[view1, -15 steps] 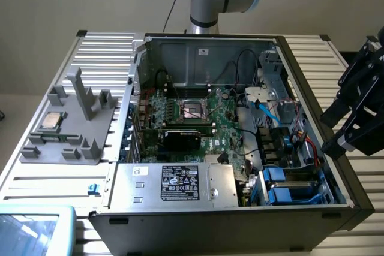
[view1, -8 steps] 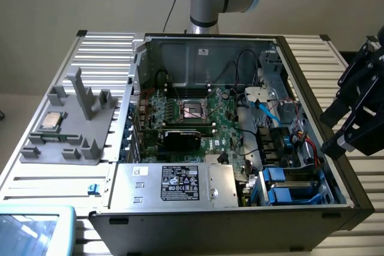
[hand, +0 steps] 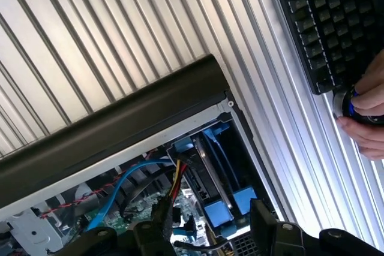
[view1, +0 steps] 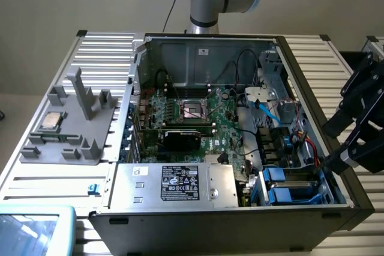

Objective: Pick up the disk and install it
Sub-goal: 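Insert the first disk wire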

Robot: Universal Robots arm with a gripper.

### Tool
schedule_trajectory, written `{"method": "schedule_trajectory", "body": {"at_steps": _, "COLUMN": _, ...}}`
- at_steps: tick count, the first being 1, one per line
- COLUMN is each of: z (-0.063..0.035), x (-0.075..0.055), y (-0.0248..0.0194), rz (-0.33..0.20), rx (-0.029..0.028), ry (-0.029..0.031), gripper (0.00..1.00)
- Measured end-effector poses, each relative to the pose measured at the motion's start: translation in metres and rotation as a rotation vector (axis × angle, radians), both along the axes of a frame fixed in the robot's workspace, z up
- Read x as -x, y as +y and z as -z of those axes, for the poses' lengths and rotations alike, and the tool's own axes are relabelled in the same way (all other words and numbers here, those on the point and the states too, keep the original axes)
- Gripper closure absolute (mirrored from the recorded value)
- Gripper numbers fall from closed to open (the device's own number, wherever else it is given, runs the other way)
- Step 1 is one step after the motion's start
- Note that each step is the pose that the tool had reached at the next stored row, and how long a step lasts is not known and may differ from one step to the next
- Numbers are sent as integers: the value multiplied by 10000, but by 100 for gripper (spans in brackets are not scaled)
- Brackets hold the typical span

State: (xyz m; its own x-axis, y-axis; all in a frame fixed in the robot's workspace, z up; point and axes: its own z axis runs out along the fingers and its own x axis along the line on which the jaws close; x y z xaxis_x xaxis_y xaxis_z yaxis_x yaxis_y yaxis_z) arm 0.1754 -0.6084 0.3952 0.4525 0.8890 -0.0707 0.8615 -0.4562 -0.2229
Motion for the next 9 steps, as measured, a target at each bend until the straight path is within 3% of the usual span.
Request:
{"method": "schedule_trajectory", "body": {"at_steps": 2, "z": 1, "x": 9, "y": -27, "rz": -2, "rx": -12, "ry": -1, "gripper": 37}}
{"method": "schedule_trajectory", "body": {"at_steps": 9, "z": 1, "x": 12, "y": -27, "rz": -3, "rx": -12, "ry": 0, "gripper": 37}}
